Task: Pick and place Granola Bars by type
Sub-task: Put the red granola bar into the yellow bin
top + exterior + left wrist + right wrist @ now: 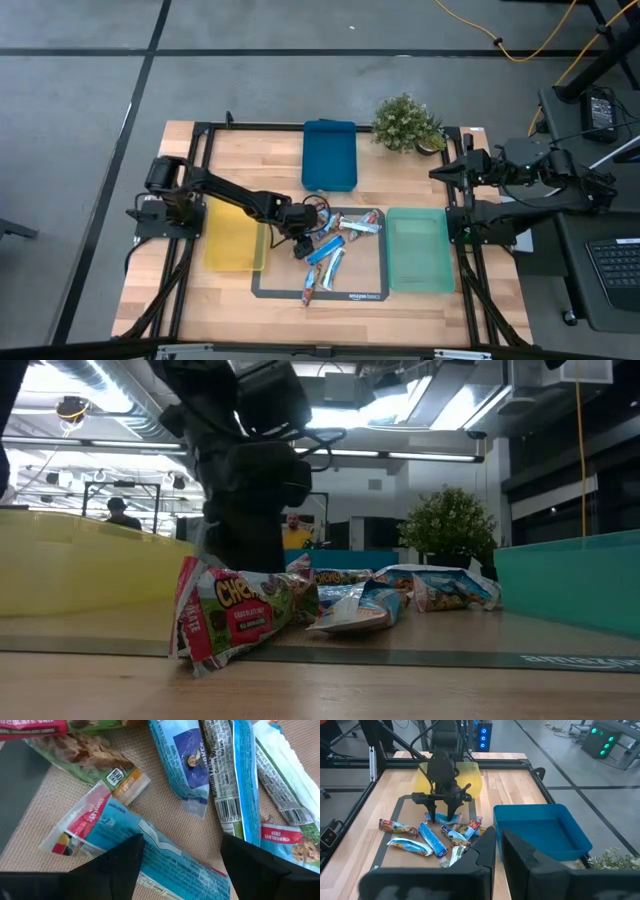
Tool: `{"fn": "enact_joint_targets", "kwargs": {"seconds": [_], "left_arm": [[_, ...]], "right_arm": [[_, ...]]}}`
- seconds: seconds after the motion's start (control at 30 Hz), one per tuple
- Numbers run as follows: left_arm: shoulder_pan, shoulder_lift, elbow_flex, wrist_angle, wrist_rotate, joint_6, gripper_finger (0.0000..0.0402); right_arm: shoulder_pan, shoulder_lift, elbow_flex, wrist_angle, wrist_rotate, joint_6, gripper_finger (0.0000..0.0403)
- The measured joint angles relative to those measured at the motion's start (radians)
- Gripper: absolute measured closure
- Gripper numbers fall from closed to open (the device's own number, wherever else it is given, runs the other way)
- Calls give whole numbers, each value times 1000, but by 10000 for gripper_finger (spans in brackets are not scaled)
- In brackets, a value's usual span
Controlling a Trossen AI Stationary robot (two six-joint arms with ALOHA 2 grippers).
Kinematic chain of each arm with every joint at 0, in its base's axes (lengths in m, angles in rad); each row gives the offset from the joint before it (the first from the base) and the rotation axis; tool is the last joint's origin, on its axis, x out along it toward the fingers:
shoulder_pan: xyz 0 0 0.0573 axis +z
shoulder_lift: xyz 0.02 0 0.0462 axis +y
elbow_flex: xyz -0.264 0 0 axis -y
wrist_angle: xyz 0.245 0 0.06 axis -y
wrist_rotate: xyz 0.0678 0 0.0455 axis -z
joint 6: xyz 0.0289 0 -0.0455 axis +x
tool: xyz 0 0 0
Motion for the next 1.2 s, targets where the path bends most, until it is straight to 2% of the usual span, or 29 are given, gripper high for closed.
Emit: {"fn": "enact_joint_targets", "kwargs": {"seconds": [0.23,0.67,0.87,1.0,1.1,1.2], "left_arm": [[0,23,24,-72,-15,-12,190],[1,17,19,-120,-20,-75,327],[2,18,19,-118,9,-93,377],[2,20,56,-164,60,-97,397],[-4,20,110,-193,92,-58,396],[-5,20,196,-295,87,-20,395]], "right_arm": [[0,0,0,-1,-8,2,369],[0,0,0,-1,-10,2,369],[0,0,0,-1,-11,2,369],[0,0,0,-2,-11,2,369],[0,0,0,-2,-11,2,369],[0,0,0,-2,-12,2,369]]}}
